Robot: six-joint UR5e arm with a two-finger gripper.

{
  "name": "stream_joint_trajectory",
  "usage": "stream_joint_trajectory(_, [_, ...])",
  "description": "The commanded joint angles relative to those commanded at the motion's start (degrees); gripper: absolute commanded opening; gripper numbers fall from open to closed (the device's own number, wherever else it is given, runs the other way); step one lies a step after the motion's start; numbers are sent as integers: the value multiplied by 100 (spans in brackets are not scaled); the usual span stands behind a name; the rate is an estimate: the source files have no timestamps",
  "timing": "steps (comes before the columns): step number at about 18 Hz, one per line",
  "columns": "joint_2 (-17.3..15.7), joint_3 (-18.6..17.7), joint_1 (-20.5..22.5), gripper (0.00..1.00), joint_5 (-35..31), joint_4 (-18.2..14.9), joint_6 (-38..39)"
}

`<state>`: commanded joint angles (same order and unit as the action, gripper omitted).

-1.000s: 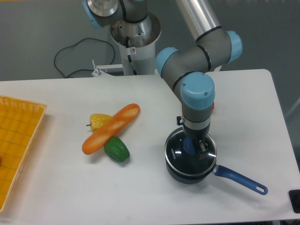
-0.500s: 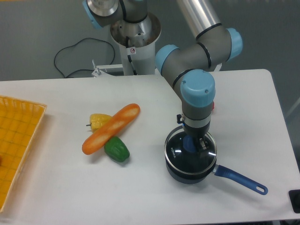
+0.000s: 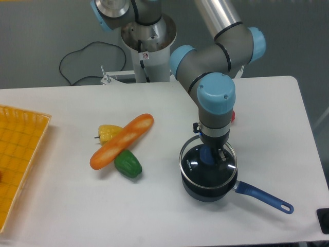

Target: Open the lid

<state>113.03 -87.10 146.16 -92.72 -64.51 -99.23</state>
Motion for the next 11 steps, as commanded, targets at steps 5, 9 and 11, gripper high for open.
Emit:
stream_joint_trajectory(5, [-17,0,0,51,0,-9,26])
stream_joint_trajectory(9, [-26,-9,0,51,0,-17,26])
stream_joint_trajectory(11, [-53,-26,9,51,0,-26,26])
